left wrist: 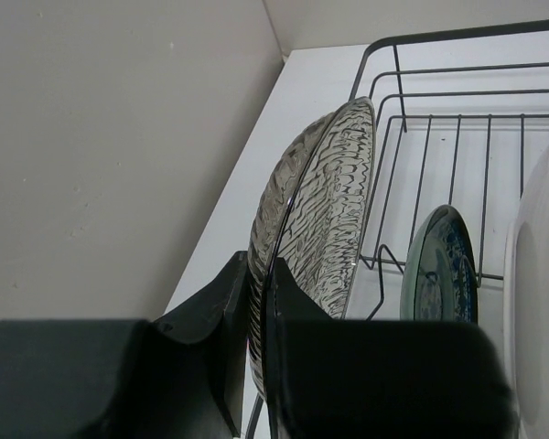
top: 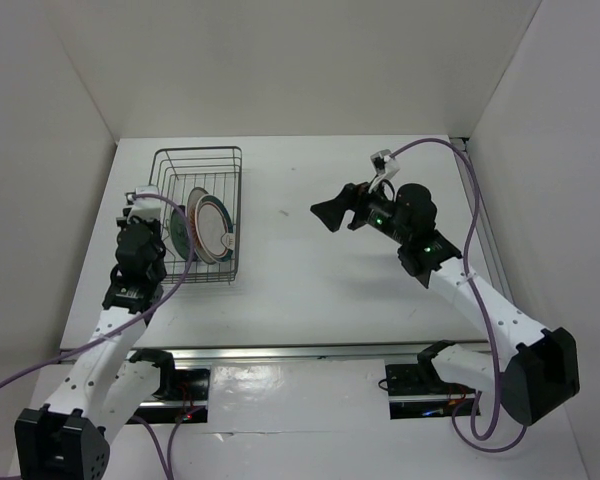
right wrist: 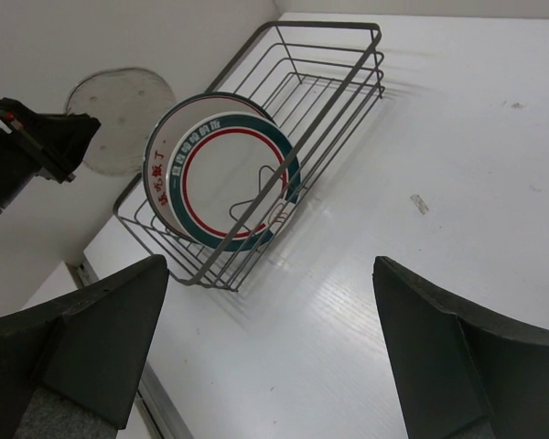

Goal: Load the plates into the dish rack

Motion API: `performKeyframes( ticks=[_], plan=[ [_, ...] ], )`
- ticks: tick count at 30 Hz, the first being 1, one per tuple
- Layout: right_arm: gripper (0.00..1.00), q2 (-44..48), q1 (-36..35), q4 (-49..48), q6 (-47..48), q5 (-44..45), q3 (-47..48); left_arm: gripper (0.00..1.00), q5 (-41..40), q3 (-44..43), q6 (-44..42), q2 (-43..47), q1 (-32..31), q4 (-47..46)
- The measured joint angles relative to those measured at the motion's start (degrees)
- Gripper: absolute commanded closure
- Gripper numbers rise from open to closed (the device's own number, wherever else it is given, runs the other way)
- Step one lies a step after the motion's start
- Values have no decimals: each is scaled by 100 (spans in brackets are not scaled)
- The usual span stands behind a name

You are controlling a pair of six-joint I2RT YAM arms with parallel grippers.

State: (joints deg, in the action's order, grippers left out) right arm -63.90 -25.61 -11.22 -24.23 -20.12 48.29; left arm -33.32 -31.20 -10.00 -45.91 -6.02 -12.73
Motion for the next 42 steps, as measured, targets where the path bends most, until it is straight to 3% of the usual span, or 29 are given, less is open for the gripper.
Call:
performKeyframes(
  ticks=[26, 28, 31, 33, 34, 42],
  plan=[
    [0, 468, 48, 85, 96, -94, 0, 100, 52, 511, 138, -297, 0, -273],
    [0, 468, 48, 96, 96, -94, 0, 92, 59, 511, 149, -297, 0, -291],
    [0, 468, 48, 101, 96, -94, 0, 68, 57, 511, 195, -304, 0, -315],
    [0, 470, 48, 103, 96, -94, -2, 60, 61, 511, 264, -341, 0, -341],
    [0, 470, 48, 103, 96, -94, -2, 50, 61, 511, 278, -374, 0, -365],
    [0, 470, 48, 105, 120, -94, -11, 34, 50, 511, 302, -575, 0, -444]
  ],
)
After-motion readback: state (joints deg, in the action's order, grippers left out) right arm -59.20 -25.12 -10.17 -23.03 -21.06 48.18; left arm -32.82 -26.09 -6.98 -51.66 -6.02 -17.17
